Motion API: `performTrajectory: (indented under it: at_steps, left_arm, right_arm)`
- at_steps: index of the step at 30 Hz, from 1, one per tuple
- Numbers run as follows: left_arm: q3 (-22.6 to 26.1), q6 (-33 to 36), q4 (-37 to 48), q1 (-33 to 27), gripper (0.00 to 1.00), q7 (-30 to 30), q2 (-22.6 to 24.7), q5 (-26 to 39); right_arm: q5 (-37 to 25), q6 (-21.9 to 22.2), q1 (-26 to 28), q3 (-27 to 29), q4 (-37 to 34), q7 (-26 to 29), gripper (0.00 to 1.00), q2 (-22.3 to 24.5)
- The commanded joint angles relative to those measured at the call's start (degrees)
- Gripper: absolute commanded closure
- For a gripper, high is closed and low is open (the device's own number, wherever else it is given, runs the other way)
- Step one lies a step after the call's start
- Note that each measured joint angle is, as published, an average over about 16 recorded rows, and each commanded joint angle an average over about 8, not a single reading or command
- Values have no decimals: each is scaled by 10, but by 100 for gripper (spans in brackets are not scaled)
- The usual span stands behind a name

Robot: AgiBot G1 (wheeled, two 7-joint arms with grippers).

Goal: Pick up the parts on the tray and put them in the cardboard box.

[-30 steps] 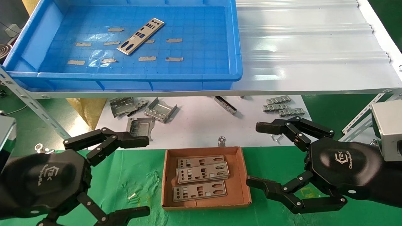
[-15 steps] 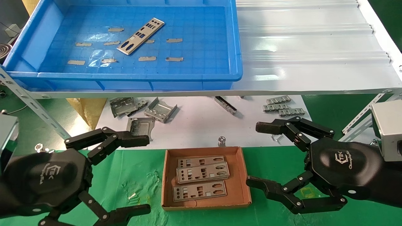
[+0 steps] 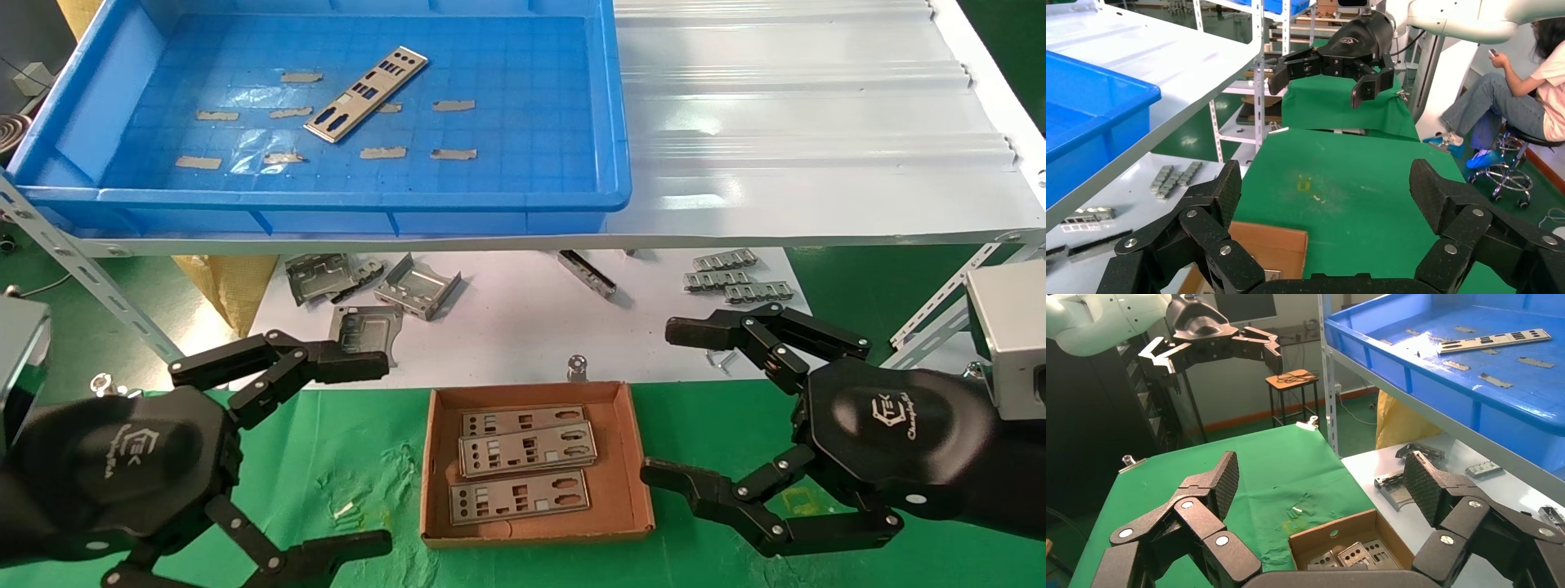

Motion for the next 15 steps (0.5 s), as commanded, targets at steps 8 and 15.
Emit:
performTrajectory:
  at_steps: [8,15]
  left_arm:
    - [0,0,0,0,0,0,0,0]
    - [1,0,1,0,0,0,1,0]
  right_arm:
    - [0,0,0,0,0,0,0,0]
    - [0,0,0,0,0,0,0,0]
